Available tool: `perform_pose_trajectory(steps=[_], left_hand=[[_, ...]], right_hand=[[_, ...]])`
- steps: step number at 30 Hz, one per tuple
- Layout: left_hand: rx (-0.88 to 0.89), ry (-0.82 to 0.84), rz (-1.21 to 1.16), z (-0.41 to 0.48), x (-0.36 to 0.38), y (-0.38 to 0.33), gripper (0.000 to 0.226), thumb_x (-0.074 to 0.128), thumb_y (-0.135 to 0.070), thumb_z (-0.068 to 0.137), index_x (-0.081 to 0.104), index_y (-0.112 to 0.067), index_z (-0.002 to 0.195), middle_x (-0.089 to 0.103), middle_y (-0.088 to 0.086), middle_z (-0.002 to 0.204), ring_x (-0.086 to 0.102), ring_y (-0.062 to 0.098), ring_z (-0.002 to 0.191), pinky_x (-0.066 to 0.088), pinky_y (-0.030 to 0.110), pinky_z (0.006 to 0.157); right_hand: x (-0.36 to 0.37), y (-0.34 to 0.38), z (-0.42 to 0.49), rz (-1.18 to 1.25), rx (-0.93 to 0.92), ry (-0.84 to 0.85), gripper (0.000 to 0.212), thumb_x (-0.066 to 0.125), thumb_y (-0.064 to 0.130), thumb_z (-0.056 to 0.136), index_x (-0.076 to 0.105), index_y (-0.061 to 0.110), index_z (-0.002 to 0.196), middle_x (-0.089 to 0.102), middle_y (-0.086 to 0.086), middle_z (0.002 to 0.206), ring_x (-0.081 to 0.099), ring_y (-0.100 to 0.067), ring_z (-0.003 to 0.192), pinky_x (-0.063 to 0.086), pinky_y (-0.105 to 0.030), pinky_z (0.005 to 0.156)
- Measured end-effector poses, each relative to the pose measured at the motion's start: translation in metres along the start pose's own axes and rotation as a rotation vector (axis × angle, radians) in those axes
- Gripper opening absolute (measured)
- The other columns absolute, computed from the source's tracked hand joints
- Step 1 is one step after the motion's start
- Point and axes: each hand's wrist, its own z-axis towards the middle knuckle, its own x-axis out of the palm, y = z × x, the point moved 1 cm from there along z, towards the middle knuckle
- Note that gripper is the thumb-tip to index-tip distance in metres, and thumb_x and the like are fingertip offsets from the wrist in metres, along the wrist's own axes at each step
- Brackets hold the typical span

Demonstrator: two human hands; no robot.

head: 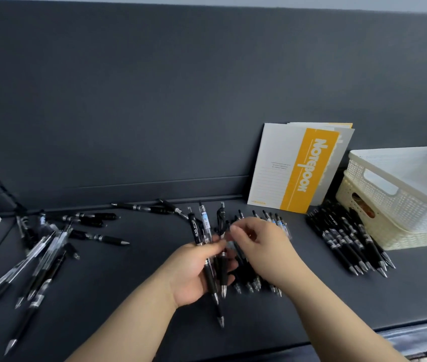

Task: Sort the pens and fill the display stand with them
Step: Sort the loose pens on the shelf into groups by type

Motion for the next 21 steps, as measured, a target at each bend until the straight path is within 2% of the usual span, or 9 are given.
perform_pose_trajectory(steps=[2, 4, 7, 11, 13, 15, 16, 18, 21], left_hand=[[-0.002, 0.052, 0.07, 0.0, 0.005, -0.001, 0.013, 0.056, -0.013, 0.089, 0.068, -0.006, 0.09, 0.065, 0.011, 0.079, 0.065, 0.021, 0.066, 0.052, 0.035, 0.061], [0.0, 0.086, 0.11, 0.0, 0.008, -0.002, 0.015, 0.053, -0.011, 0.091, 0.067, -0.004, 0.088, 0.065, 0.01, 0.077, 0.065, 0.021, 0.065, 0.053, 0.035, 0.06], [0.005, 0.114, 0.114, 0.002, 0.013, -0.003, 0.018, 0.052, -0.012, 0.09, 0.069, -0.004, 0.088, 0.068, 0.011, 0.08, 0.067, 0.023, 0.069, 0.054, 0.037, 0.062], [-0.001, 0.121, 0.138, 0.007, 0.022, 0.0, 0.021, 0.049, -0.011, 0.093, 0.069, -0.004, 0.093, 0.069, 0.01, 0.077, 0.067, 0.023, 0.067, 0.054, 0.037, 0.062], [-0.006, 0.129, 0.147, 0.009, 0.027, 0.002, 0.019, 0.05, -0.011, 0.092, 0.066, -0.003, 0.097, 0.069, 0.011, 0.078, 0.067, 0.023, 0.068, 0.054, 0.037, 0.061], [-0.006, 0.138, 0.106, 0.011, 0.028, 0.001, 0.023, 0.054, -0.015, 0.087, 0.068, -0.004, 0.101, 0.069, 0.012, 0.085, 0.068, 0.025, 0.074, 0.054, 0.039, 0.067], [-0.004, 0.127, 0.071, 0.011, 0.028, -0.001, 0.025, 0.056, -0.016, 0.085, 0.069, -0.005, 0.103, 0.07, 0.011, 0.087, 0.068, 0.026, 0.077, 0.054, 0.039, 0.069], [0.013, 0.038, -0.011, 0.014, 0.026, -0.005, 0.023, 0.054, -0.016, 0.089, 0.071, -0.006, 0.1, 0.069, 0.009, 0.082, 0.069, 0.023, 0.073, 0.056, 0.039, 0.07], [0.047, -0.135, -0.156, 0.02, 0.025, -0.008, 0.021, 0.052, -0.019, 0.093, 0.067, -0.007, 0.087, 0.061, 0.005, 0.065, 0.061, 0.017, 0.059, 0.057, 0.035, 0.062]], right_hand=[[0.001, 0.002, -0.003, 0.163, 0.057, 0.07, 0.021, 0.054, 0.028, 0.091, 0.065, 0.02, 0.075, 0.059, 0.007, 0.05, 0.053, -0.004, 0.047, 0.04, -0.017, 0.053], [-0.001, 0.0, -0.003, 0.336, 0.122, 0.097, 0.022, 0.054, 0.019, 0.091, 0.063, 0.012, 0.073, 0.058, -0.001, 0.05, 0.053, -0.016, 0.044, 0.043, -0.024, 0.052], [-0.006, -0.003, -0.003, 0.556, 0.185, 0.069, 0.02, 0.05, 0.01, 0.091, 0.057, 0.007, 0.073, 0.054, -0.01, 0.054, 0.047, -0.019, 0.042, 0.041, -0.026, 0.048], [-0.004, -0.009, 0.001, 0.377, 0.183, 0.105, 0.023, 0.058, 0.025, 0.088, 0.054, 0.011, 0.071, 0.049, -0.001, 0.05, 0.045, -0.017, 0.04, 0.039, -0.026, 0.045], [-0.003, -0.013, 0.003, 0.448, 0.23, 0.11, 0.028, 0.058, 0.026, 0.089, 0.051, 0.01, 0.067, 0.048, -0.006, 0.051, 0.042, -0.017, 0.037, 0.038, -0.027, 0.04], [-0.008, -0.015, 0.005, 0.532, 0.235, 0.007, 0.028, 0.056, 0.026, 0.09, 0.054, 0.006, 0.071, 0.059, -0.019, 0.065, 0.049, -0.022, 0.044, 0.042, -0.031, 0.041], [-0.012, -0.016, 0.005, 0.551, 0.219, -0.076, 0.027, 0.054, 0.027, 0.091, 0.055, 0.006, 0.075, 0.063, -0.019, 0.074, 0.054, -0.028, 0.051, 0.046, -0.036, 0.046], [-0.023, -0.017, 0.004, 0.522, 0.147, -0.198, 0.023, 0.05, 0.028, 0.092, 0.053, 0.011, 0.078, 0.065, -0.009, 0.072, 0.058, -0.029, 0.063, 0.049, -0.043, 0.061], [-0.029, -0.012, -0.002, 0.345, -0.001, -0.122, 0.023, 0.049, 0.028, 0.093, 0.045, 0.02, 0.072, 0.05, 0.007, 0.054, 0.046, -0.01, 0.053, 0.041, -0.031, 0.058]])
